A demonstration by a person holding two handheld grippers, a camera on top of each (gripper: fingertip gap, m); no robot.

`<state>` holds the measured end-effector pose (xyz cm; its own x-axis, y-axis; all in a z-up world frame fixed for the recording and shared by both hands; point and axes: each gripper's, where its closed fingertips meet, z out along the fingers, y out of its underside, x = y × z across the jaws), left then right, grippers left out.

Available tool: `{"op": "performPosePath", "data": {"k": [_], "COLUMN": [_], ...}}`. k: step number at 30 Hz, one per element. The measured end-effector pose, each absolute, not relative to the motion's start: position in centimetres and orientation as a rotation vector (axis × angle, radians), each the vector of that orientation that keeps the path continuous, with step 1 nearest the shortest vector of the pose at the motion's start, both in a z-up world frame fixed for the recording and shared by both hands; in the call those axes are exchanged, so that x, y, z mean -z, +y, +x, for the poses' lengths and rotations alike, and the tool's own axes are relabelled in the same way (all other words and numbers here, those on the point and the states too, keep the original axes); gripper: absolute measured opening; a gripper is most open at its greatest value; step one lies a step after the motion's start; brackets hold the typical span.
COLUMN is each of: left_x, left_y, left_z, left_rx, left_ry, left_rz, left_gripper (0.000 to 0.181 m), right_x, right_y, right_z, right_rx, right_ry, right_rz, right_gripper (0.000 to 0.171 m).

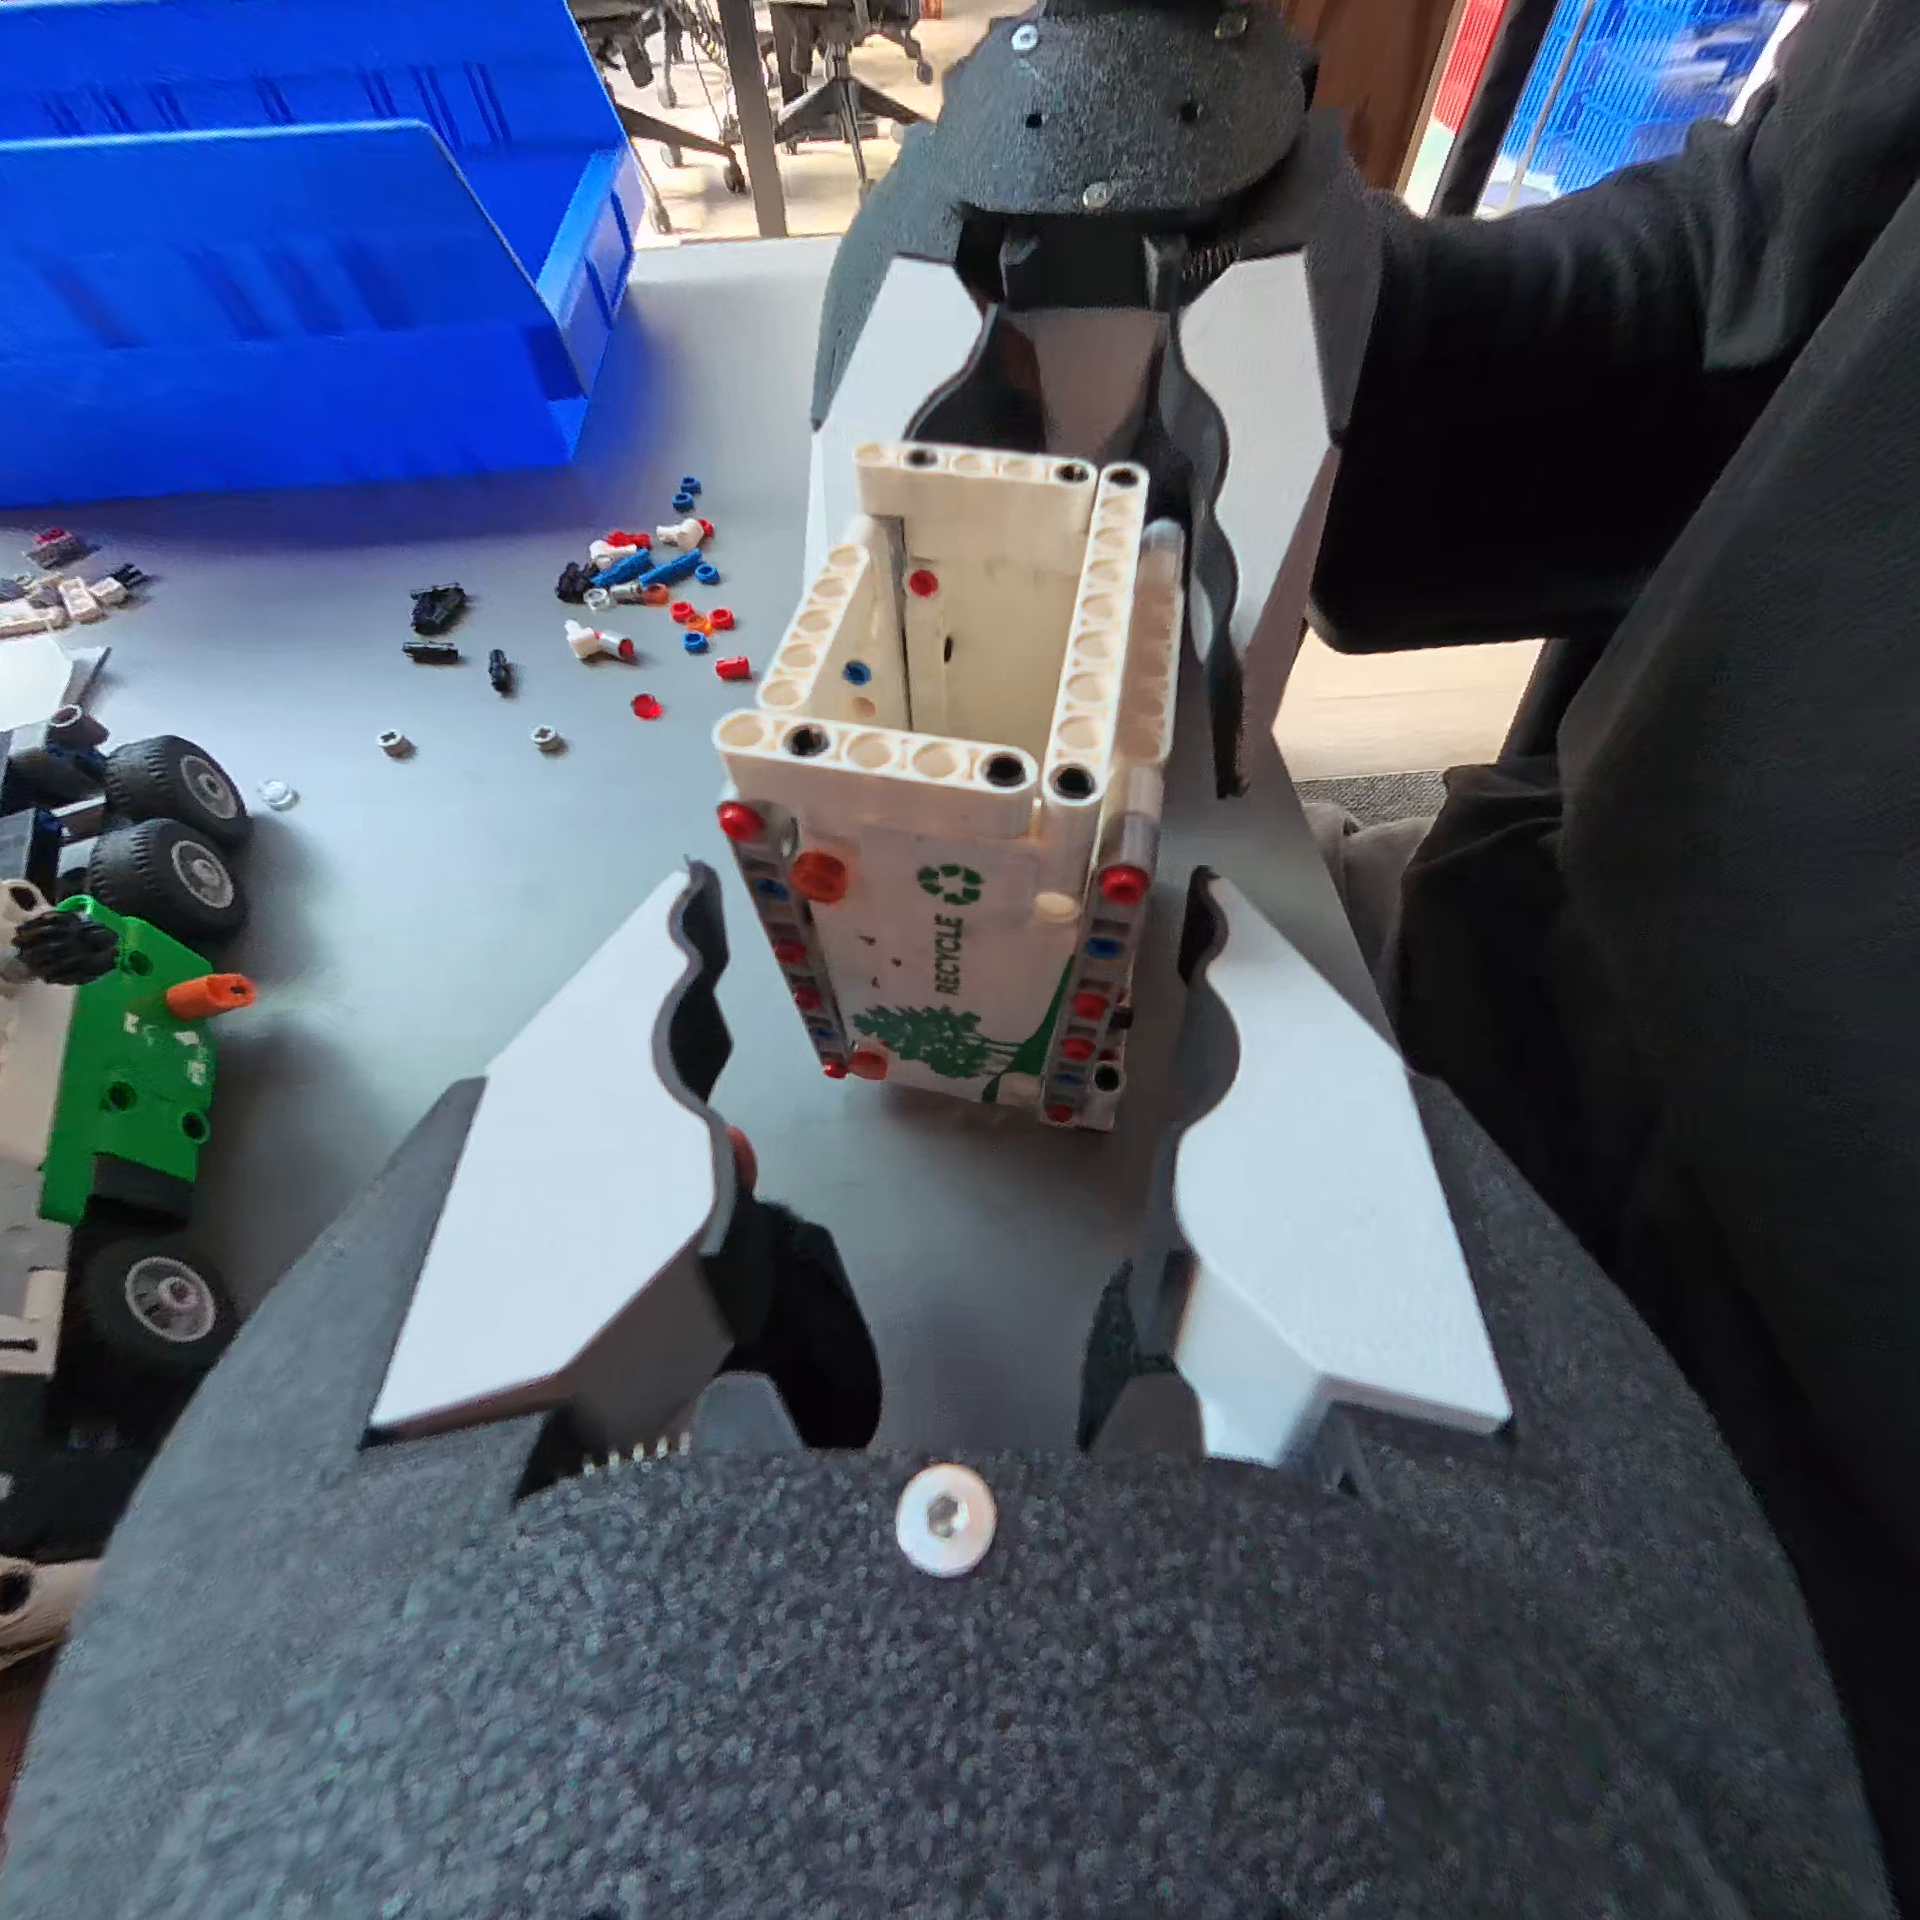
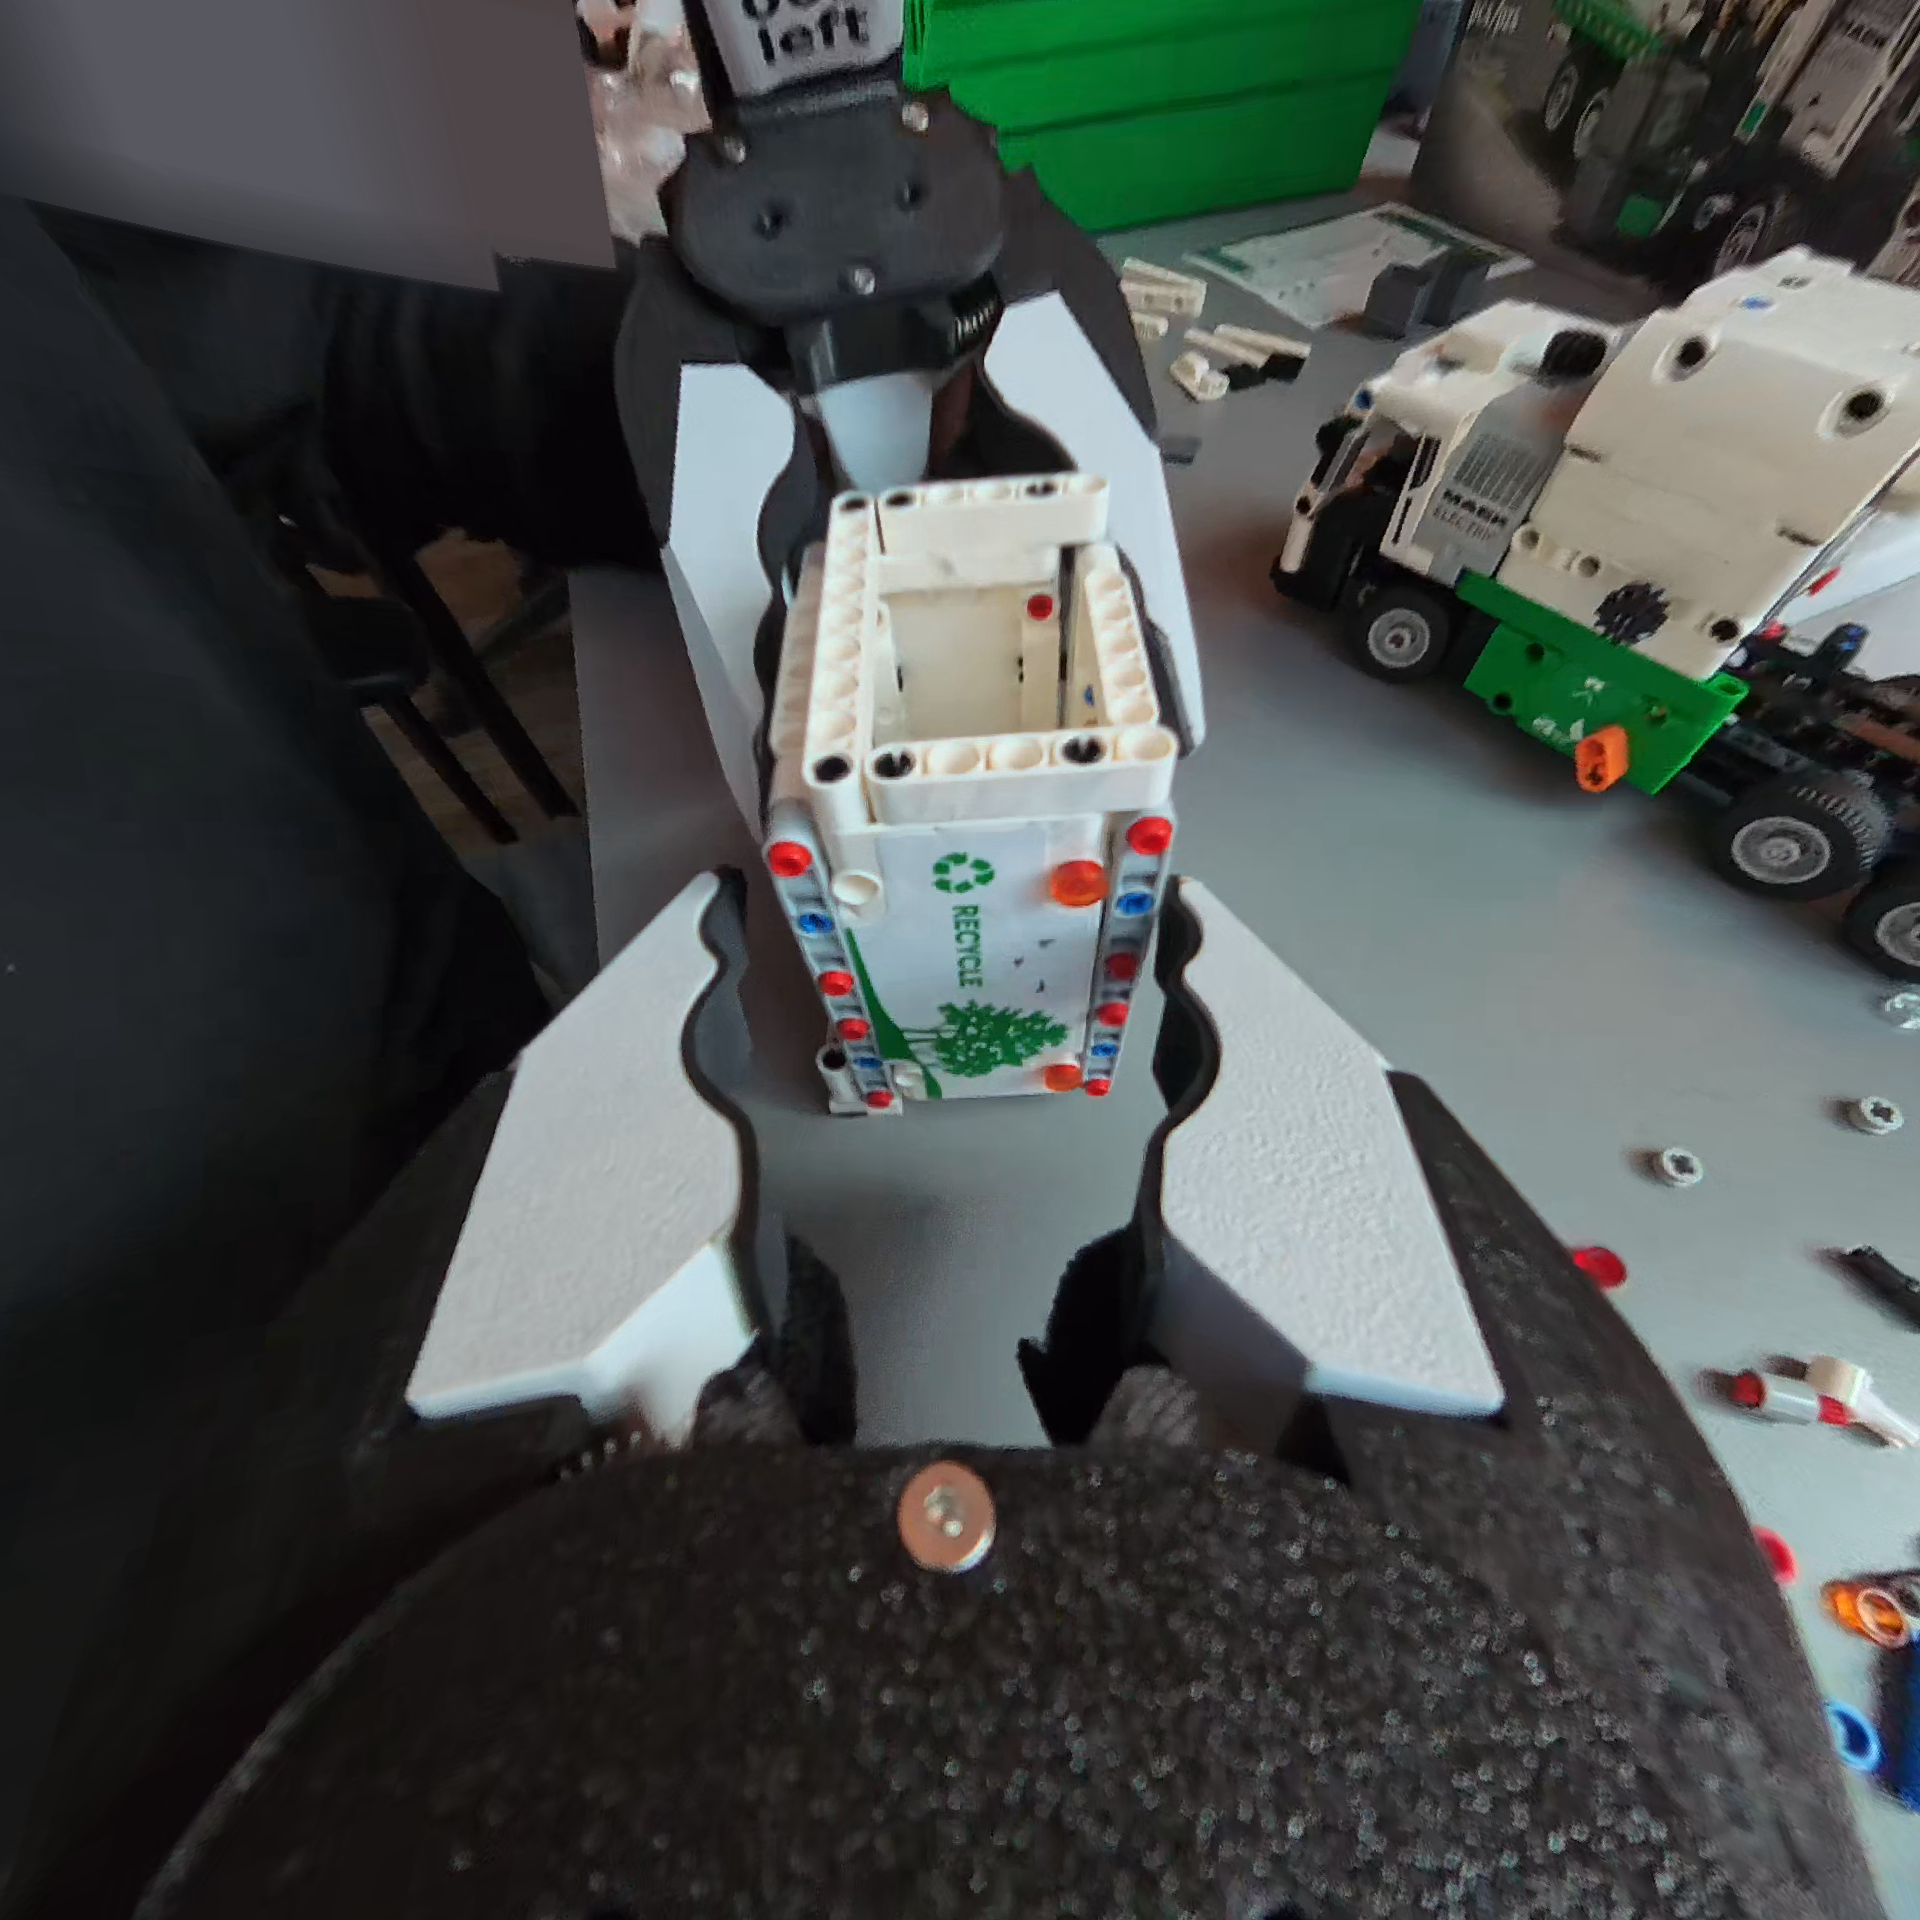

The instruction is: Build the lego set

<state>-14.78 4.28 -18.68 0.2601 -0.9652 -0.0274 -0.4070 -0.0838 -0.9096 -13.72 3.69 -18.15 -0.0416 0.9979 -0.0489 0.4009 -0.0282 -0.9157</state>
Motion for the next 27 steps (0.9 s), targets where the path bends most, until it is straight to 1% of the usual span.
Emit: {"op": "performPosePath", "data": {"k": [1,3,4,9,18,23,25,27], "left_x": [18.4,17.7,17.6,17.8,17.6,18.5,19.1,19.1], "left_y": [4.4,4.4,4.5,4.5,4.7,4.4,4.5,4.6], "left_z": [-14.7,-14.5,-14.5,-14.5,-14.7,-14.7,-14.6,-14.3], "left_rx": [0.802,0.828,0.830,0.814,0.802,0.764,0.747,0.746], "left_ry": [1.272,1.244,1.235,1.249,1.234,1.279,1.296,1.302], "left_rz": [-1.641,-1.615,-1.615,-1.623,-1.629,-1.645,-1.661,-1.656], "left_gripper": [0.083,0.068,0.068,0.065,0.066,0.067,0.070,0.067], "right_x": [17.6,17.2,17.2,17.3,17.2,20.1,20.4,20.6], "right_y": [3.9,4.2,4.3,4.2,4.3,4.4,4.5,4.3], "right_z": [-13.9,-14.0,-14.1,-14.0,-14.3,-13.3,-13.3,-13.4], "right_rx": [-1.065,-1.064,-1.063,-1.019,-1.081,-0.957,-0.955,-0.971], "right_ry": [-1.501,-1.482,-1.478,-1.520,-1.471,-1.620,-1.621,-1.635], "right_rz": [-1.499,-1.478,-1.472,-1.451,-1.462,-1.547,-1.566,-1.580], "right_gripper": [0.074,0.068,0.067,0.065,0.066,0.071,0.069,0.065]}}
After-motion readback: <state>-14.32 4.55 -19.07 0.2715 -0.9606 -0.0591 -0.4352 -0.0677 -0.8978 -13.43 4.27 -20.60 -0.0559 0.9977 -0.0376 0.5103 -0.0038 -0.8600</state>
